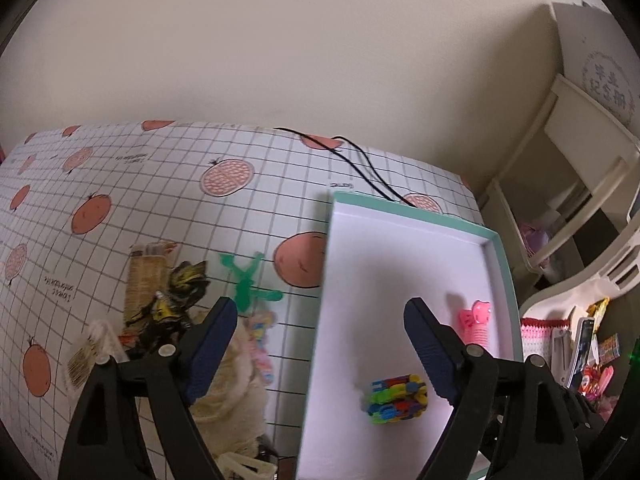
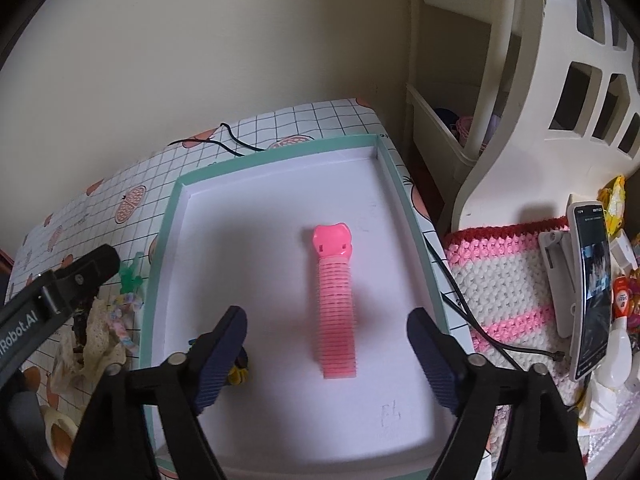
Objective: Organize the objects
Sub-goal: 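Move both tools back toward the pile of items beside the tray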
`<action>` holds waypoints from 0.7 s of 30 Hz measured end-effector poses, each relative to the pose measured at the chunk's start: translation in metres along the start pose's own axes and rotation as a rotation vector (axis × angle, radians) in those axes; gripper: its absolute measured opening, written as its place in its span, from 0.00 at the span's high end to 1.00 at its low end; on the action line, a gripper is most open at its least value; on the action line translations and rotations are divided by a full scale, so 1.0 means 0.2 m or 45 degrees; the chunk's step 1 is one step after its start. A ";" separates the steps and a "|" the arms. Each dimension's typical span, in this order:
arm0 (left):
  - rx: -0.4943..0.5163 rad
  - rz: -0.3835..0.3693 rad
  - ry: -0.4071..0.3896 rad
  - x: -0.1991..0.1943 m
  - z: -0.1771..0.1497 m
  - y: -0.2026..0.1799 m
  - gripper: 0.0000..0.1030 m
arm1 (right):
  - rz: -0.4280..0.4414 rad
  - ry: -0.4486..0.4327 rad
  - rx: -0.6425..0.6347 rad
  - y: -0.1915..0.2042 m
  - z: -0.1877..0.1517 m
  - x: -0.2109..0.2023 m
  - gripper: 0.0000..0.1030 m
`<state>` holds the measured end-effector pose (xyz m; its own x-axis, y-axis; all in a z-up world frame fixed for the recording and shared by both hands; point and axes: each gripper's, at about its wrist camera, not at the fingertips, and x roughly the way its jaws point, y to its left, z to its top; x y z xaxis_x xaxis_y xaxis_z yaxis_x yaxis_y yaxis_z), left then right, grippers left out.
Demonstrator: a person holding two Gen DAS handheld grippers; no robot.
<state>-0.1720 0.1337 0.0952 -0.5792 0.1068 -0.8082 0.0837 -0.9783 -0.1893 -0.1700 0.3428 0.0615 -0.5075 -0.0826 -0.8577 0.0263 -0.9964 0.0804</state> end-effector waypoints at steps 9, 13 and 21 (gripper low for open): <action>-0.081 0.036 -0.027 -0.06 -0.01 0.13 0.03 | -0.006 -0.030 -0.027 0.06 0.00 -0.04 0.00; -0.103 0.056 -0.032 -0.09 -0.01 0.18 0.03 | -0.046 -0.045 -0.062 0.09 0.00 -0.06 0.00; -0.147 0.101 -0.045 -0.14 -0.01 0.31 0.03 | 0.013 -0.051 -0.005 0.12 0.00 -0.09 0.00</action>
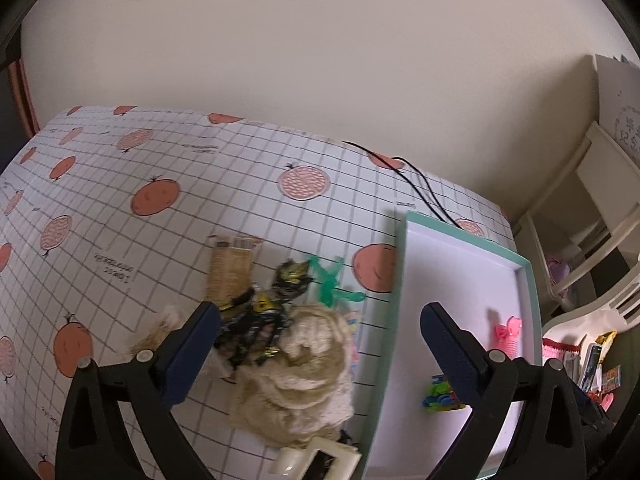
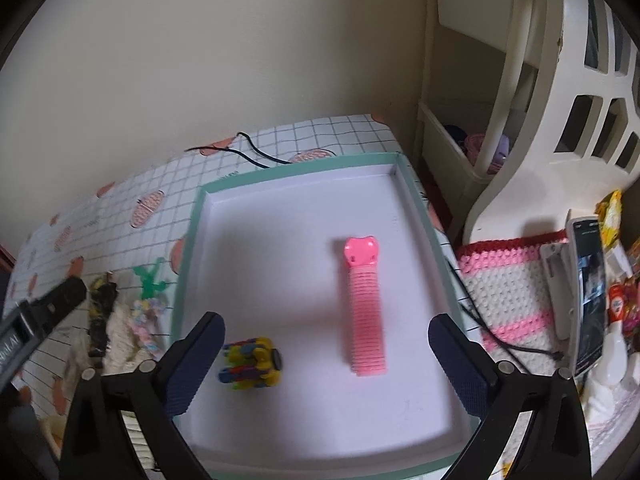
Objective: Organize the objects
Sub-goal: 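Move both tools back toward the pile of items beside the tray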
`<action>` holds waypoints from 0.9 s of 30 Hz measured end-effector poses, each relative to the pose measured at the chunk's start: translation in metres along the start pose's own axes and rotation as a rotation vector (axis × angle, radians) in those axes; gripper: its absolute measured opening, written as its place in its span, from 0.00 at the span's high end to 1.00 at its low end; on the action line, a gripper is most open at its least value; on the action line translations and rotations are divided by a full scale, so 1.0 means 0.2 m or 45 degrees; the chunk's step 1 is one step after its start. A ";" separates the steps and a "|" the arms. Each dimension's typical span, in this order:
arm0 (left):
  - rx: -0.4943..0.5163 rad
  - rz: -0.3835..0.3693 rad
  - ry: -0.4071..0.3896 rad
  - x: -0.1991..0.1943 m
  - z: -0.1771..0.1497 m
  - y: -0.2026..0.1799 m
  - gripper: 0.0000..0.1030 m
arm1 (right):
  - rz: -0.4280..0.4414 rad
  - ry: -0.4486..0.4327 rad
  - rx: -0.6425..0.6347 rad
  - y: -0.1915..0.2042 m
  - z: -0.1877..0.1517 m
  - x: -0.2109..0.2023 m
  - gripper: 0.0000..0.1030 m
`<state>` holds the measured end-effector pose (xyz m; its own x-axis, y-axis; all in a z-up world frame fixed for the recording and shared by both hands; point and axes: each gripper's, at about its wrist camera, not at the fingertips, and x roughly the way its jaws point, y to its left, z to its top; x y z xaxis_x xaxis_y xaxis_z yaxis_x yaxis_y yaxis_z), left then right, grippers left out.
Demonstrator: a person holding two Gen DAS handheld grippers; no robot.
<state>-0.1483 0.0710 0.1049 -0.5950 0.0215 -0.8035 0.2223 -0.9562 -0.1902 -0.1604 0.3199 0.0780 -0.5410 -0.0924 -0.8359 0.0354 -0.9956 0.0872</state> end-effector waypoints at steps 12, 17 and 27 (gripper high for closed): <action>-0.085 0.075 0.019 -0.08 0.02 0.27 0.03 | 0.085 -0.031 -0.030 0.19 0.01 -0.09 0.00; -0.129 0.083 0.047 -0.11 0.03 0.39 0.03 | 0.134 -0.009 -0.096 0.31 -0.01 -0.12 0.00; -0.143 0.116 0.110 -0.15 0.04 0.58 0.03 | 0.175 0.132 -0.173 0.51 -0.10 -0.10 0.00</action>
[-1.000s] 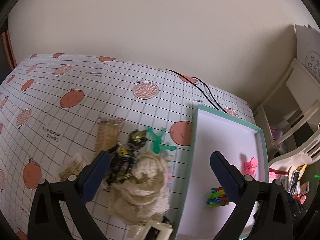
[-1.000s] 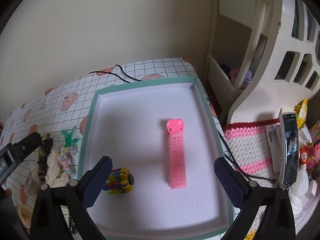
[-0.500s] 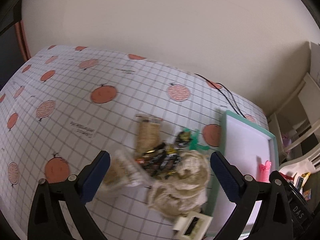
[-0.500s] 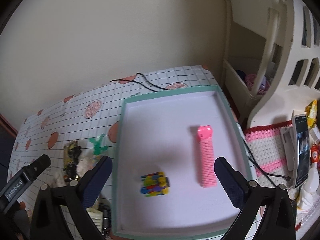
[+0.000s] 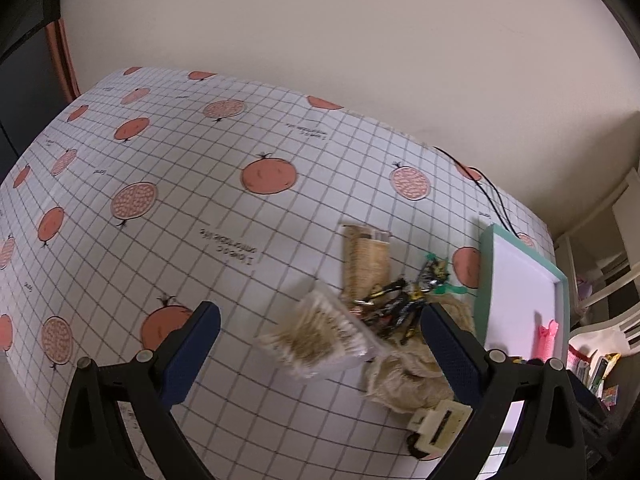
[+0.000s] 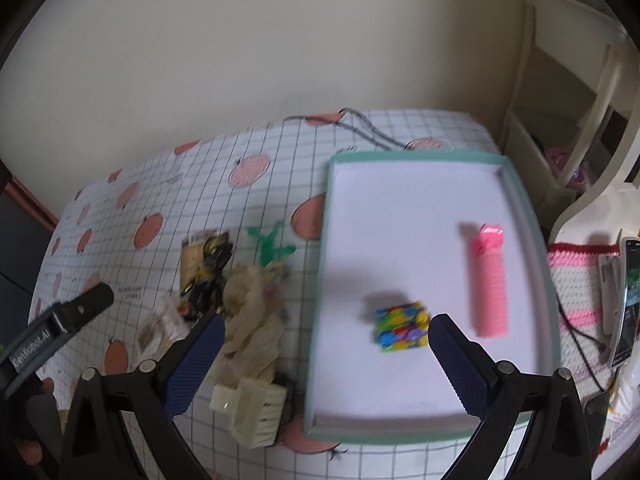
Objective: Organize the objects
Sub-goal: 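Move both tools back toward the pile of items beside the tray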
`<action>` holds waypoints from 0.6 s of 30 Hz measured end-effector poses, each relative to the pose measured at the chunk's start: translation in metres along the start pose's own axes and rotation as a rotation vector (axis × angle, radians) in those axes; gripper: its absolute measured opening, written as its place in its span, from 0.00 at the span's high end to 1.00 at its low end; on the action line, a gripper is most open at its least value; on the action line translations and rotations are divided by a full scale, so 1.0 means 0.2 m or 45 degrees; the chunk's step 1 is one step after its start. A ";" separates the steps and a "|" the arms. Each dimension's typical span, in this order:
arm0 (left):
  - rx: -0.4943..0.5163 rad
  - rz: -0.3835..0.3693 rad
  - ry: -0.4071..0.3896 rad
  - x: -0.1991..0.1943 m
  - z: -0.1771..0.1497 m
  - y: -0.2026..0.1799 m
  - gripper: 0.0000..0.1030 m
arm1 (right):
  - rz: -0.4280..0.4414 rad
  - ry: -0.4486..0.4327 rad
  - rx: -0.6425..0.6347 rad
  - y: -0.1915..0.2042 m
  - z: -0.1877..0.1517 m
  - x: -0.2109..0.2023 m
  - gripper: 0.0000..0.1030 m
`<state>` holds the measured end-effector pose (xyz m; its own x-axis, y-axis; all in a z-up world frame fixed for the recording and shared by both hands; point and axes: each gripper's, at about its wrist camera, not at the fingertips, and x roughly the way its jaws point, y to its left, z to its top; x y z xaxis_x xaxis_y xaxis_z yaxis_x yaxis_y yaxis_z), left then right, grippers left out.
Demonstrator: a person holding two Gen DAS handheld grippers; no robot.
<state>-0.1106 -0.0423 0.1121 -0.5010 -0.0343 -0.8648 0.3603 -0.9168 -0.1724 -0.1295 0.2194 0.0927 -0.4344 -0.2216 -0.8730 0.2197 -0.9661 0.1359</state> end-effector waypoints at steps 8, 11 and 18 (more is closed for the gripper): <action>-0.095 0.021 0.068 0.05 0.03 0.19 0.03 | -0.002 0.094 -0.078 0.13 -0.06 0.03 0.00; -0.108 0.023 0.095 0.08 0.02 0.22 0.03 | -0.004 0.131 -0.127 0.18 -0.09 0.05 0.00; -0.125 0.004 0.154 0.15 0.02 0.25 0.03 | -0.008 0.207 -0.181 0.24 -0.15 0.11 0.00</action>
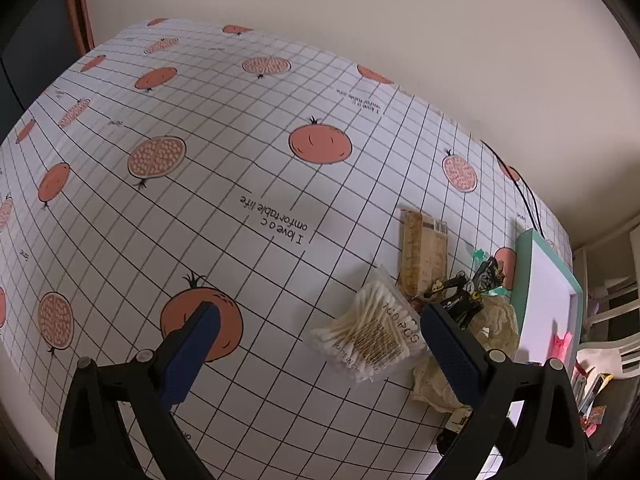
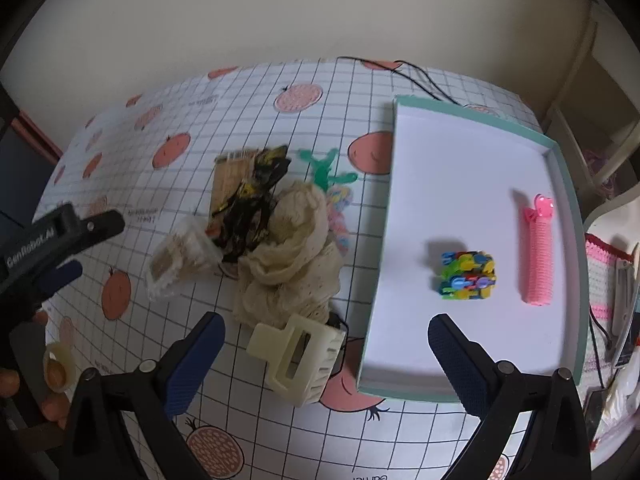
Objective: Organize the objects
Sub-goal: 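Move both tools back toward the pile of items beside the tray, then grasp the cotton swab bag with the left tool while the right tool grasps the cream clip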
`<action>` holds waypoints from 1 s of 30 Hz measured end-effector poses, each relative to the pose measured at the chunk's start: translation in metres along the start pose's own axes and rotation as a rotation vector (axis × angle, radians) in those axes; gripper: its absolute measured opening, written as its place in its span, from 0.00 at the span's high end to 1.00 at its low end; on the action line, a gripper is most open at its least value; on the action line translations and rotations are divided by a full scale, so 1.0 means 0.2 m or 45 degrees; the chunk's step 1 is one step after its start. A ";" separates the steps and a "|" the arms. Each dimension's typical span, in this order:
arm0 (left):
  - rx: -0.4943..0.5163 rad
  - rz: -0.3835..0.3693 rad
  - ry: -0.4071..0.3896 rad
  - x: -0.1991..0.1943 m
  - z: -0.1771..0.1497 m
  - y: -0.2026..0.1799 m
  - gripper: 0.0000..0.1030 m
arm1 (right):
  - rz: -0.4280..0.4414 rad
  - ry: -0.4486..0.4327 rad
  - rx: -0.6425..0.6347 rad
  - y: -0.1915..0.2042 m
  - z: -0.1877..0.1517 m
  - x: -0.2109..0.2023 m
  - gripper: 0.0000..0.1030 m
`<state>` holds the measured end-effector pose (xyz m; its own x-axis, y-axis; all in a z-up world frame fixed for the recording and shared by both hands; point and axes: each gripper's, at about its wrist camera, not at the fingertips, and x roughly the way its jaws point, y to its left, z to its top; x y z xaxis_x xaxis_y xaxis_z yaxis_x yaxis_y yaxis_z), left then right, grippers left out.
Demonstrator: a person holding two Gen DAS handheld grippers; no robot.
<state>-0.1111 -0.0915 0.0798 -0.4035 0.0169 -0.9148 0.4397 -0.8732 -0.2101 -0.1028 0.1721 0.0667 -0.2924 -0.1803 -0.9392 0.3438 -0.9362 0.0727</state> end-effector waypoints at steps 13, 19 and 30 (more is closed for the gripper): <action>0.042 -0.030 0.101 0.16 -0.03 -0.07 0.03 | -0.023 0.094 -0.065 0.04 -0.04 0.10 0.01; 0.044 -0.039 0.135 0.23 -0.03 -0.09 0.03 | -0.029 0.113 -0.095 0.07 -0.05 0.13 0.08; 0.078 -0.052 0.181 0.30 -0.05 -0.14 0.03 | -0.011 0.130 -0.107 0.07 -0.04 0.15 0.36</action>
<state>-0.1401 -0.0611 0.0268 -0.3004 0.1181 -0.9465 0.3739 -0.8983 -0.2308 -0.0995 0.1556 0.0362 -0.2047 -0.1368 -0.9692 0.4167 -0.9081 0.0401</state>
